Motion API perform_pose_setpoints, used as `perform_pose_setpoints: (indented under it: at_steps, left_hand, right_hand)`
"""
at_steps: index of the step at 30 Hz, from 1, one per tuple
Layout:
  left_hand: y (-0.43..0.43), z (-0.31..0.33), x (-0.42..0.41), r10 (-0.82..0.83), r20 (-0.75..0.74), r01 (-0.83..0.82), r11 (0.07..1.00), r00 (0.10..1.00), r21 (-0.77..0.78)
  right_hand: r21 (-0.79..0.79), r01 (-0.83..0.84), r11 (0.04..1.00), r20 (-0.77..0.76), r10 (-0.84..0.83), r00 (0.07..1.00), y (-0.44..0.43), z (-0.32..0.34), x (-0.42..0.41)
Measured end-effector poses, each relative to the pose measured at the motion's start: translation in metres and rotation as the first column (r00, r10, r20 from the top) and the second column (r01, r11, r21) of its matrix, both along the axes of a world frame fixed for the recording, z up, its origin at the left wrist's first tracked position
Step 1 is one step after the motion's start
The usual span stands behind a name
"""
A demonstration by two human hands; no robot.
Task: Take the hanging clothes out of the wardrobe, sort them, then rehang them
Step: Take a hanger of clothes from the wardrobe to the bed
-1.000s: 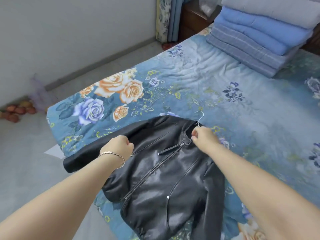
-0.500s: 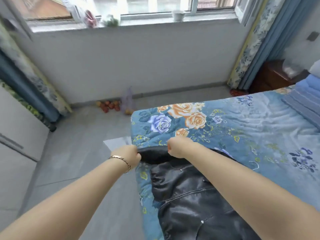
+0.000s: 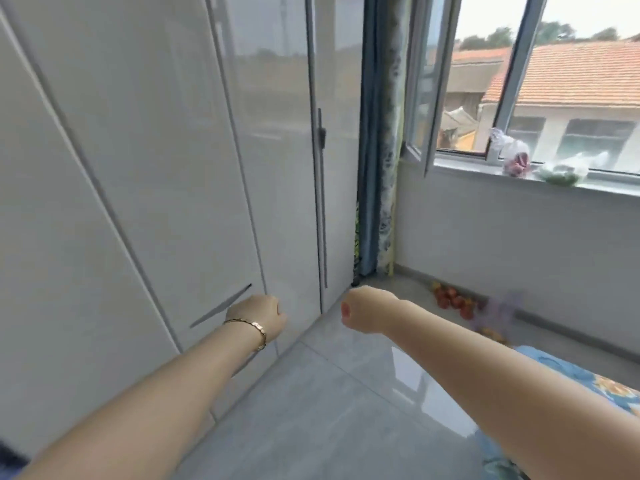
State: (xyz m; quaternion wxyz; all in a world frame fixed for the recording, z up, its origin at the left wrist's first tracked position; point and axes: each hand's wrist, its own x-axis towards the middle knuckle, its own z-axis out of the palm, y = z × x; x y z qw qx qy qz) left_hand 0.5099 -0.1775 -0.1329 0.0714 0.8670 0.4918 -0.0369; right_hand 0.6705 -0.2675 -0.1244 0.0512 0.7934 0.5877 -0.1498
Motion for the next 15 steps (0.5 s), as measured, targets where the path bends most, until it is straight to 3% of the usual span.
perform_pose_setpoints:
  at_steps: [8,15]
  left_hand:
    - [0.048,0.046,-0.274,0.353,0.066,-0.357,0.933,0.933,0.046]
    - [0.060,0.087,-0.466,0.564,0.096,-0.572,0.812,0.820,0.117]
  right_hand:
    - [0.138,-0.309,0.941,0.038,0.307,0.951,0.107,0.039,-0.239]
    - [0.131,-0.505,0.853,0.104,0.494,0.863,0.169,0.085,-0.418]
